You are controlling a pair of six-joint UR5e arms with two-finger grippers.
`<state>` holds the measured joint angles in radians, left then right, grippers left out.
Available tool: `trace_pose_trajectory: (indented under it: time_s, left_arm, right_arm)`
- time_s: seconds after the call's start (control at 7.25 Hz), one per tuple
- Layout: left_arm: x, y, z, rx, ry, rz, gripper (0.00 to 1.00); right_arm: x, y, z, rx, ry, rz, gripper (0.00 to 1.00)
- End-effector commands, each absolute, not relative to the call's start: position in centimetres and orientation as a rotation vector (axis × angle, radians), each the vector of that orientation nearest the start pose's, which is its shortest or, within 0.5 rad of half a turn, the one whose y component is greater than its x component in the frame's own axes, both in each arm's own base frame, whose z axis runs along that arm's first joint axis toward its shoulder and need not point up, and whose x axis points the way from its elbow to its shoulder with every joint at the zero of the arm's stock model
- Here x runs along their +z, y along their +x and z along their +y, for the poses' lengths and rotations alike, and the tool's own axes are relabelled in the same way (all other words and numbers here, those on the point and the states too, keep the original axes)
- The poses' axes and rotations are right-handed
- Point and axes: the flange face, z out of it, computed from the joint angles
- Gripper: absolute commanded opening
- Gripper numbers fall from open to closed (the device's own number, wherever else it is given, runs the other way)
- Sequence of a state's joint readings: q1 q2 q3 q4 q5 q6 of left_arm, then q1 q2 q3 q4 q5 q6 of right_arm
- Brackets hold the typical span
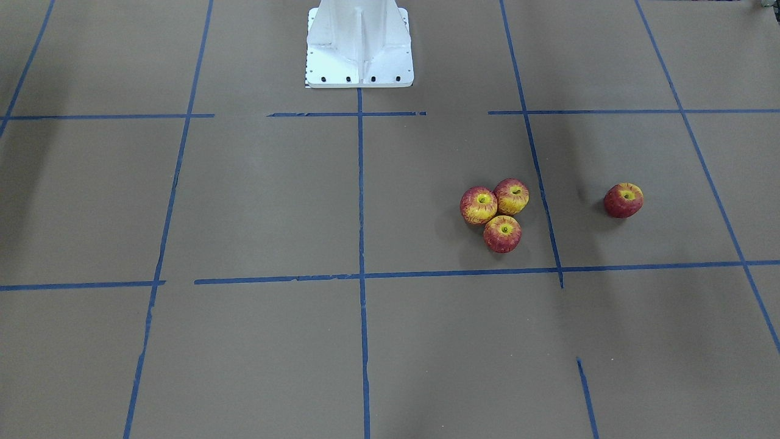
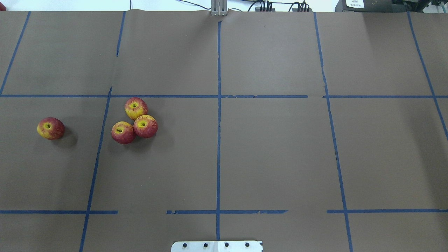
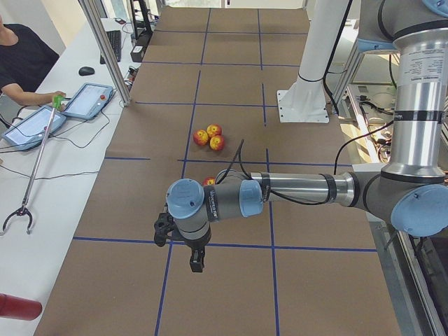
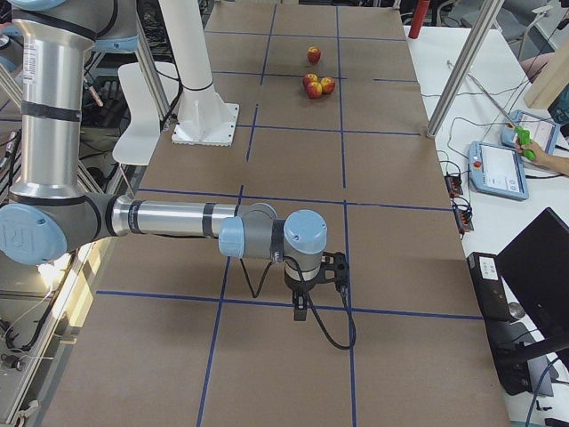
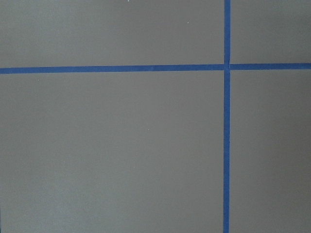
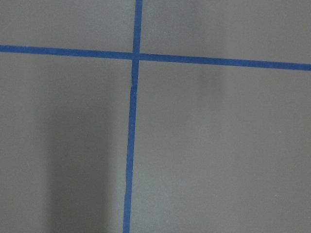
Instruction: Stack apples
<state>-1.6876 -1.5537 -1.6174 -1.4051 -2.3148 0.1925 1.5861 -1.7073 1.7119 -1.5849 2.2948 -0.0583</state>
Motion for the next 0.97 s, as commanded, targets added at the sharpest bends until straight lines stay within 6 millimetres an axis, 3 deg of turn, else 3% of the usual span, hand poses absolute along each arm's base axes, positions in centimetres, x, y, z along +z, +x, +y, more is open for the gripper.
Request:
trace_pose_trajectory:
  time_s: [0.0,0.41,0.55,0.69,0.83]
  left_arm:
    - [65.2,-12.2,-46.9,0.019,0.002,0.75,1.0]
    - [65.6,-12.1,-46.4,0.034,0.026,0.75,1.0]
    - [64.5,-11.6,-47.5,0.086,0.148,0.738,1.0]
    - [63.5,-9.2,-47.9,0.045,0.134,0.826,1.0]
    - [60.1,-3.4,-49.0,0.037,0.1,0.844,1.0]
  right_arm:
    - [65.7,7.4,-43.2,-0.038,0.018,-0.724,1.0]
    - [65.7,7.4,-43.2,-0.038,0.018,-0.724,1.0]
    - [65.7,7.4,-43.2,-0.037,0.016,-0.724,1.0]
    - [65.7,7.4,-43.2,-0.037,0.016,-0.724,1.0]
    - [65.7,7.4,-43.2,-0.037,0.016,-0.724,1.0]
